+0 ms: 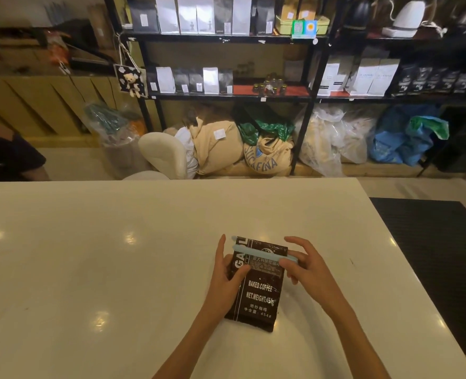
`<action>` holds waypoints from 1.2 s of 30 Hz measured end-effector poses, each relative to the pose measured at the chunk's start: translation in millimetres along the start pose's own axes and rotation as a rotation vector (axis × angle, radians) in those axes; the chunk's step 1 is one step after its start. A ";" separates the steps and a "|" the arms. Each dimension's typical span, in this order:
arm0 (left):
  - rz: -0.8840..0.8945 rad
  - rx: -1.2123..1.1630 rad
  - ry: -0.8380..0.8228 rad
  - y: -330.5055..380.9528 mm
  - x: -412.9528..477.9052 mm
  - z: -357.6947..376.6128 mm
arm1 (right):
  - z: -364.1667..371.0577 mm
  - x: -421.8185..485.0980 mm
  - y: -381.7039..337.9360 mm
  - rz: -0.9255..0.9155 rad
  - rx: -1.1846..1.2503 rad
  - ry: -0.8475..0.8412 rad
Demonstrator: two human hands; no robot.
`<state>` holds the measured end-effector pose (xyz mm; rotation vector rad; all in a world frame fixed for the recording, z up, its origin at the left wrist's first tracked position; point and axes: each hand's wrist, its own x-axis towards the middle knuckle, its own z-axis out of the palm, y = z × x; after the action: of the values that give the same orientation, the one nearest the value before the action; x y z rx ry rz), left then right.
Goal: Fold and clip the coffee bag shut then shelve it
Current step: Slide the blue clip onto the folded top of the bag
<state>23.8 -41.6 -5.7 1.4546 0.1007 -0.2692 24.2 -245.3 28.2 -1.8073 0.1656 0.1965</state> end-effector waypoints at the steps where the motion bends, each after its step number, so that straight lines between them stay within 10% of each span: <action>1: -0.007 0.008 -0.003 0.0 -0.1 1.0 | 3.5 0.6 -1.3 0.025 0.023 0.003; 36: -0.034 -0.029 -0.005 -12.5 20.5 0.6 | 56.6 21.7 14.1 0.253 0.647 0.113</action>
<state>40.5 -45.8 -22.4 1.4240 0.1256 -0.2980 39.7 -194.0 -3.4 -1.1498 0.4817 0.1922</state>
